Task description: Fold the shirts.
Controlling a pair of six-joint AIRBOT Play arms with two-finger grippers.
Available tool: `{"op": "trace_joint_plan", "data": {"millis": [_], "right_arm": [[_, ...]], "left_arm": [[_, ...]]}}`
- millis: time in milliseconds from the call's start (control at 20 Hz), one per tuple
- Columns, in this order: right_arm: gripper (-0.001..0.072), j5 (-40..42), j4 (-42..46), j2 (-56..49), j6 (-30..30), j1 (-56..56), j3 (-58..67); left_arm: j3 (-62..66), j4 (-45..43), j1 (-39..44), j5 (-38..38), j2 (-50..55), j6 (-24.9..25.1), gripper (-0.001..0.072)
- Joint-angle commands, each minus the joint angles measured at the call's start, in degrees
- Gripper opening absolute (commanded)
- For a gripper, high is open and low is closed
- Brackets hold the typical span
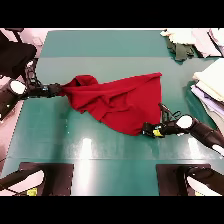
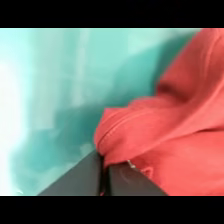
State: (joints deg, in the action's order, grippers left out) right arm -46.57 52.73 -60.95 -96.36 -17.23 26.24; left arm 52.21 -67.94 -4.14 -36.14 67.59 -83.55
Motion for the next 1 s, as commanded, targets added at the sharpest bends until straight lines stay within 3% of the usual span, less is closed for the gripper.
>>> {"op": "trace_joint_plan", "data": {"millis": [0, 100, 250, 300, 350, 400, 450, 600, 750, 800, 950], "right_arm": [[0.002, -2.0, 6.5, 3.3, -4.0, -0.8, 1.6], [0.002, -3.5, 9.9, 6.8, -6.1, -0.8, 1.6], [0.002, -4.3, 10.8, 11.1, -7.4, -0.8, 1.6], [0.002, -4.7, 10.9, 12.0, -7.7, -0.8, 1.6], [0.002, -5.0, 10.9, 12.7, -7.8, -0.8, 1.6], [0.002, -5.2, 10.9, 13.1, -7.8, -0.8, 1.6], [0.002, -5.5, 11.1, 13.2, -7.8, -0.8, 1.6], [0.002, -6.0, 11.5, 11.1, -7.5, -0.8, 1.6], [0.002, -5.2, 11.3, 9.5, -7.5, -0.8, 1.6], [0.002, -4.7, 11.3, 9.5, -7.5, -0.8, 1.6], [0.002, -4.9, 11.3, 9.5, -7.5, -0.8, 1.6]], "left_arm": [[0.0, -14.9, -0.1, 9.3, 0.0, -0.1, 0.0032], [0.0, -24.7, -0.1, 12.5, 0.0, 0.0, 0.0032], [0.0, -25.5, 0.0, 13.4, 0.0, 0.0, 0.0035], [0.0, -23.9, 0.0, 13.4, 0.0, 0.0, 0.0093], [0.0, -22.8, 0.0, 13.2, 0.0, -0.1, 0.0397], [0.0, -21.9, 0.0, 12.4, 0.0, -0.7, 0.0629], [0.0, -21.6, 0.0, 11.1, 0.0, -0.7, 0.0664], [0.1, -19.9, 0.0, 4.1, -0.2, -3.9, 0.0664], [-1.0, -7.4, 0.0, -11.8, -0.2, -4.3, 0.0664], [-3.1, -1.5, 0.0, -13.2, -0.2, -3.4, 0.0664], [-10.9, 8.8, -0.2, -5.4, 0.2, -3.0, 0.0663]]}}
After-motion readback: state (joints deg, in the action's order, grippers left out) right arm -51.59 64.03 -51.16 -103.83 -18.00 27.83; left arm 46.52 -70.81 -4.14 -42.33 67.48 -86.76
